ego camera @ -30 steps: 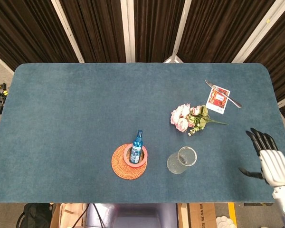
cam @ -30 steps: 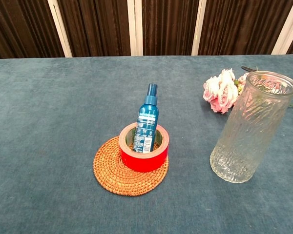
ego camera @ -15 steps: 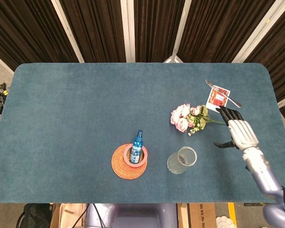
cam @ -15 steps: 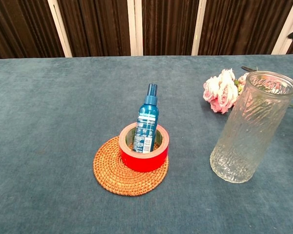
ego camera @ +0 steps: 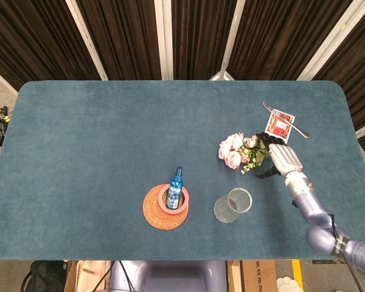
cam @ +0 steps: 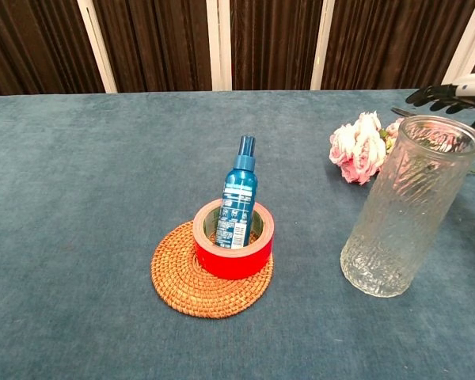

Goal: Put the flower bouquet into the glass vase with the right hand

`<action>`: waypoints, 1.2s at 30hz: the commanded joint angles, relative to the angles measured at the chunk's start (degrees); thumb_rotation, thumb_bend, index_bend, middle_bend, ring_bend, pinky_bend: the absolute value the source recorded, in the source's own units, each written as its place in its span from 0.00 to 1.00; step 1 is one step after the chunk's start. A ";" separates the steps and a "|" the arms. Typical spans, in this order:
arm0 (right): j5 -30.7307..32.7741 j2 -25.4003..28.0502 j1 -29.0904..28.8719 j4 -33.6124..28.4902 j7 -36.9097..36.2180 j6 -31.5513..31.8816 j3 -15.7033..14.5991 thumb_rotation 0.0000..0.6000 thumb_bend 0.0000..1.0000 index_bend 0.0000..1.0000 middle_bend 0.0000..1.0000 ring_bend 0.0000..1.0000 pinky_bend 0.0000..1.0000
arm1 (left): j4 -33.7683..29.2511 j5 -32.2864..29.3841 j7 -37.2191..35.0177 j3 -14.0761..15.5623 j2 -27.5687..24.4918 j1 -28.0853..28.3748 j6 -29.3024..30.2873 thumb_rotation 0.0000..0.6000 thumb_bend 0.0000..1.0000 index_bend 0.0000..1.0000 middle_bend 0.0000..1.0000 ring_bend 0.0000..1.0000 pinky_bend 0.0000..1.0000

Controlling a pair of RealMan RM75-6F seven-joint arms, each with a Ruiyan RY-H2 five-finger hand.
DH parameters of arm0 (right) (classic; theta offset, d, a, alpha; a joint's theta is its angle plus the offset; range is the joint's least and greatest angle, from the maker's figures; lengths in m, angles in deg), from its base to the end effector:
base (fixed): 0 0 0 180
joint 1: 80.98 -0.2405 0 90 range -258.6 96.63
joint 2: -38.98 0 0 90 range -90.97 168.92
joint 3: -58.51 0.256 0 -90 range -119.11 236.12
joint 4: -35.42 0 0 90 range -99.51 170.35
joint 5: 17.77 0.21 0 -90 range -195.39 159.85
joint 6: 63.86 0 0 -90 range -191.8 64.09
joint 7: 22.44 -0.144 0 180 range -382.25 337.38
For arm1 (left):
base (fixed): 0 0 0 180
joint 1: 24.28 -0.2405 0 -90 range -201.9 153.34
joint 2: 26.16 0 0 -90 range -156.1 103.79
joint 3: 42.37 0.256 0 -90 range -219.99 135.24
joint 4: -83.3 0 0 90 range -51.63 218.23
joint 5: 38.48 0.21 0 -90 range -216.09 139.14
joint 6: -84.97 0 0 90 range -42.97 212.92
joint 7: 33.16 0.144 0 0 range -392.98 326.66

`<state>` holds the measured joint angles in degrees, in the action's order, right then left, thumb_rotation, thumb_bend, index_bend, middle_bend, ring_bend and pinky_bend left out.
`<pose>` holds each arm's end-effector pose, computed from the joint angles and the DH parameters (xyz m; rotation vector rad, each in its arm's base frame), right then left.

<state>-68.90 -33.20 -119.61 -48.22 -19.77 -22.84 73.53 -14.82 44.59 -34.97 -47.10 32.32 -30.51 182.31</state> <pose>-0.2330 -0.3800 0.0807 1.5435 -1.3416 0.8211 -0.3189 0.1233 0.2159 -1.0995 -0.8534 -0.8988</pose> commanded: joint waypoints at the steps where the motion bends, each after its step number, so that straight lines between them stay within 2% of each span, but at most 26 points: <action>1: 1.93 -2.25 -1.99 2.69 0.79 -1.66 -0.07 1.00 0.00 0.07 0.01 0.00 0.00 | -0.13 -0.34 0.61 -0.17 0.21 0.03 0.01 1.00 0.22 0.12 0.00 0.00 0.05; 17: 6.16 -10.91 -8.50 13.05 3.82 -4.65 -1.10 1.00 0.00 0.08 0.03 0.01 0.00 | -0.60 -0.90 2.96 -0.30 0.73 0.11 -0.20 1.00 0.22 0.12 0.00 0.00 0.05; 25: 7.57 -15.32 -10.12 17.63 4.78 -3.49 -1.06 1.00 0.00 0.20 0.17 0.17 0.00 | -0.72 -0.56 3.24 -0.08 0.71 0.33 -0.70 1.00 0.22 0.12 0.00 0.00 0.05; 30: 6.79 -17.29 -10.21 20.35 3.67 -3.17 -0.71 1.00 0.00 0.26 0.20 0.22 0.00 | -0.76 -0.62 3.35 -0.08 0.69 0.38 -0.86 1.00 0.22 0.12 0.00 0.00 0.05; 34: 5.95 -18.26 -10.28 22.54 3.42 -3.37 -0.92 1.00 0.06 0.31 0.25 0.28 0.00 | -0.79 -0.39 3.51 0.02 0.73 0.44 -0.91 1.00 0.22 0.12 0.00 0.00 0.05; 36: 4.98 -18.98 -10.11 23.58 2.78 -2.48 -0.65 1.00 0.13 0.37 0.32 0.35 0.02 | -0.84 -0.13 3.49 0.17 0.70 0.44 -0.97 1.00 0.22 0.12 0.00 0.00 0.05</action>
<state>-63.22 -51.64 -129.82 -25.26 -16.52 -25.92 72.72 -15.65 44.44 -31.47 -46.96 33.02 -30.08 181.35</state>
